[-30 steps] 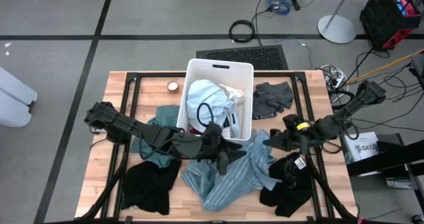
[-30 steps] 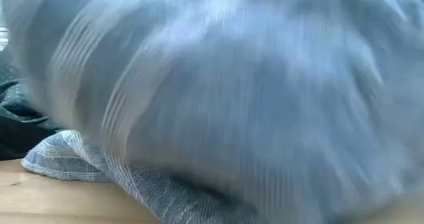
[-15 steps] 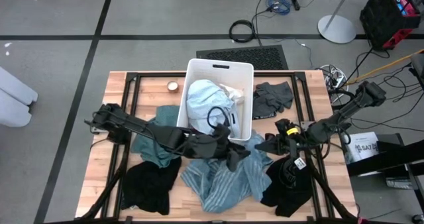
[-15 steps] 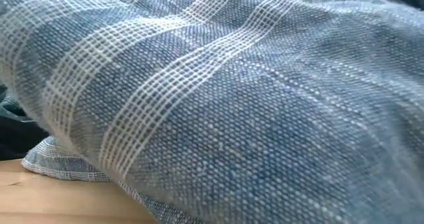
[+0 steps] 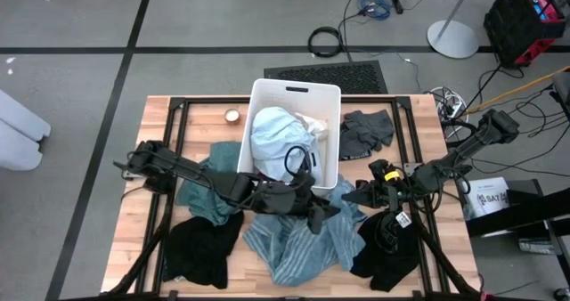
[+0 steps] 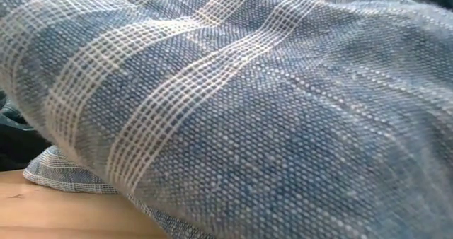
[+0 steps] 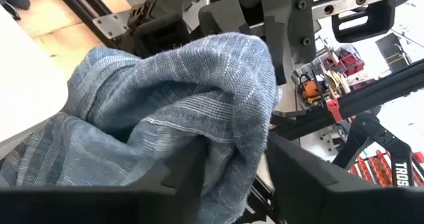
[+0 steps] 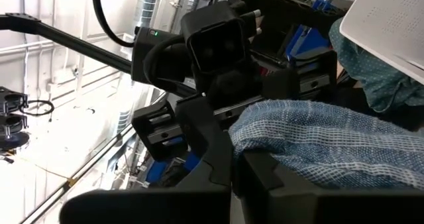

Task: Sort clothes
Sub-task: Put the blue polo shirt into the white laundry bin

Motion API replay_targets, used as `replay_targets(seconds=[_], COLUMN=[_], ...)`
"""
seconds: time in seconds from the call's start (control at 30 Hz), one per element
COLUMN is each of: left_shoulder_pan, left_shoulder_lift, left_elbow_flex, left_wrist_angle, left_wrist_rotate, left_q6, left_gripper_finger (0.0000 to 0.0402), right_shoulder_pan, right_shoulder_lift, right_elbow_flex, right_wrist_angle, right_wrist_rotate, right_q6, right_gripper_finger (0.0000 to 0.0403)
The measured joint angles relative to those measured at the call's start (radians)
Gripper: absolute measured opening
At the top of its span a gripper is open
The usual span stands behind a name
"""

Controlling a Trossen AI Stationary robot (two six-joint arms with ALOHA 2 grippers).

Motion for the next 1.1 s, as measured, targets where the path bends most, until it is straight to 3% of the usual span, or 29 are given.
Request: replay_targets(seconds=[0.2, 0.33, 0.5, 0.8, 0.97, 1.1], left_shoulder_pan=[0.004, 0.003, 0.002, -0.011, -0.033, -0.039], left_shoulder_lift=[0.000, 0.000, -0.029, -0.132, -0.228, -0.305], left_elbow_flex=[0.000, 0.000, 0.000, 0.000, 0.000, 0.000], left_wrist_angle=[0.001, 0.002, -0.004, -0.012, -0.098, -0.161], left_wrist_rotate=[0.036, 0.078, 0.142, 0.449, 0.554, 0.586], left_q6=[0.005, 0.004, 0.005, -0.043, -0.165, -0.229], left_gripper_finger=[0.0017, 0.0014, 0.0005, 0.0005, 0.0005, 0.0005], right_shoulder_pan=[0.000, 0.000, 0.000, 0.003, 0.016, 0.052], right_shoulder_lift=[0.000, 0.000, 0.000, -0.001, 0.000, 0.000], right_elbow_flex=[0.000, 0.000, 0.000, -0.001, -0.001, -0.001], right_wrist_angle=[-0.001, -0.001, -0.001, -0.073, -0.178, -0.239], right_wrist_rotate=[-0.004, -0.051, -0.152, -0.271, -0.405, -0.424], right_q6=[-0.021, -0.112, -0.288, -0.390, -0.363, -0.388], right_gripper_finger=[0.0014, 0.0039, 0.0098, 0.0221, 0.0239, 0.0233])
